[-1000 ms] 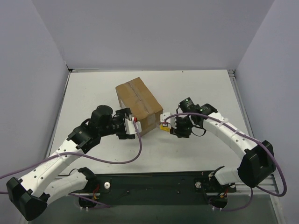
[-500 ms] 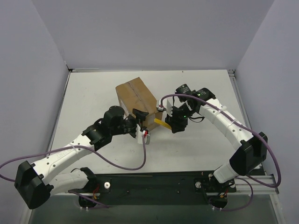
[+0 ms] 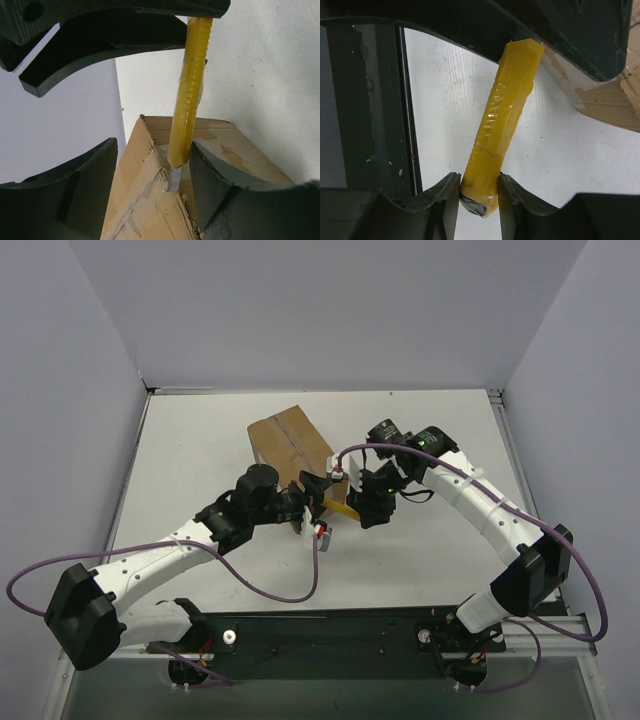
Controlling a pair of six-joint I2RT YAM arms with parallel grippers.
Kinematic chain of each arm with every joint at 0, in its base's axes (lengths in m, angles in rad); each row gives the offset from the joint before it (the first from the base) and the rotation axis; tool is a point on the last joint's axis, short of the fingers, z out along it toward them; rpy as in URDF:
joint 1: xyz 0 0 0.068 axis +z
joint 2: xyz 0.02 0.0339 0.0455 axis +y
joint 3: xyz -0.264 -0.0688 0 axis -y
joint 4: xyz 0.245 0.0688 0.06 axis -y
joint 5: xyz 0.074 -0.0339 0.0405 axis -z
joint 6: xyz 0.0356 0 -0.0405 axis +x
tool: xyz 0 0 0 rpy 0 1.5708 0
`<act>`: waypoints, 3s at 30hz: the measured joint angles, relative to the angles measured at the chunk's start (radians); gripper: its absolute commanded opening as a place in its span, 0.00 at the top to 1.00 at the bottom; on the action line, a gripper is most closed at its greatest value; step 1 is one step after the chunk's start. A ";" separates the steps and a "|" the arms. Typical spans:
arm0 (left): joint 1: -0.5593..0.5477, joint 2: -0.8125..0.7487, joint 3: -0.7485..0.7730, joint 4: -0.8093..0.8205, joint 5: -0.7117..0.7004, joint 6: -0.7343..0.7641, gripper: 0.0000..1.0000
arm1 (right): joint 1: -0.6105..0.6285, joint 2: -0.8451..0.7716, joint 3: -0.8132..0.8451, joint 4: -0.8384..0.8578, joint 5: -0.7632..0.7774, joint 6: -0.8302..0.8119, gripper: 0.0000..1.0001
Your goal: Unpack the express box
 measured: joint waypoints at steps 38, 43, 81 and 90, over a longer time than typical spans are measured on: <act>0.223 0.115 0.337 0.026 0.278 -0.973 1.00 | -0.371 -0.144 0.169 0.180 -0.208 0.336 0.44; 0.249 0.175 0.339 0.153 0.430 -1.263 1.00 | -0.357 -0.146 0.154 0.290 -0.321 0.415 0.44; 0.277 0.364 0.473 0.385 0.697 -1.682 1.00 | -0.277 -0.006 0.258 0.435 -0.529 0.581 0.65; 0.287 0.379 0.461 0.492 0.726 -1.810 1.00 | -0.258 -0.006 0.259 0.479 -0.526 0.620 0.88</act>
